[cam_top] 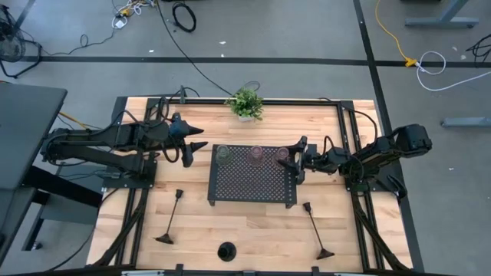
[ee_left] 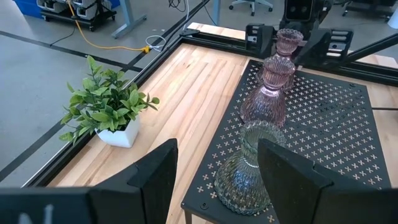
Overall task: Pick & Place candle stick holders
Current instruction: Put the right black candle holder on the shelf
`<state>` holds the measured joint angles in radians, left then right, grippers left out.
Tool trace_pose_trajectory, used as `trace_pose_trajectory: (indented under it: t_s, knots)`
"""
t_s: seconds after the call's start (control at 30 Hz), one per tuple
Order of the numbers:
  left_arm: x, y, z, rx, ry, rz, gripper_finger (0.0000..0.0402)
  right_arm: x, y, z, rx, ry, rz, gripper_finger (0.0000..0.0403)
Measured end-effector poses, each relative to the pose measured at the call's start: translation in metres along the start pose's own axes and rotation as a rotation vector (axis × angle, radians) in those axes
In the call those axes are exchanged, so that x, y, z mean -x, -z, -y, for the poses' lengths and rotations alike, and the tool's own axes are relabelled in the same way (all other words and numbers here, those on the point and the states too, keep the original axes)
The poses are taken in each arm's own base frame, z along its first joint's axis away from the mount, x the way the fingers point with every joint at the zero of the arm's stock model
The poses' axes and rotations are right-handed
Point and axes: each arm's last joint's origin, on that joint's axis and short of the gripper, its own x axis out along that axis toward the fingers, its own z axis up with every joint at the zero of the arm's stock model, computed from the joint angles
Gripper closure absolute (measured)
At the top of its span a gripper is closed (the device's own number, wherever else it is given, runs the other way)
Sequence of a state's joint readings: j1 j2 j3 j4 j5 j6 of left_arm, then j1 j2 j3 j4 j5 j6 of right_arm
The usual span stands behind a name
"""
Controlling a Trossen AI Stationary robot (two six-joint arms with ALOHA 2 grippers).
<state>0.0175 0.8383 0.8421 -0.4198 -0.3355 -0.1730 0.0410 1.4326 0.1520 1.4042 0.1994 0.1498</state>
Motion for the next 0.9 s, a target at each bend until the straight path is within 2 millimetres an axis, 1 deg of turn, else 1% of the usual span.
trace_pose_trajectory:
  t_s: [0.37,0.5,0.9]
  knots:
    - [0.000,0.000,0.000,0.006,0.000,0.000,0.0177,0.001,-0.007,-0.002,-0.009,-0.042,0.039,0.0130]
    - [0.000,0.000,0.000,0.007,0.000,0.000,0.0177,0.002,-0.009,-0.002,-0.005,-0.038,0.024,0.0130]
    - [0.000,0.000,0.000,0.007,0.000,0.000,0.0177,0.008,-0.023,-0.003,-0.006,-0.037,0.029,0.0130]
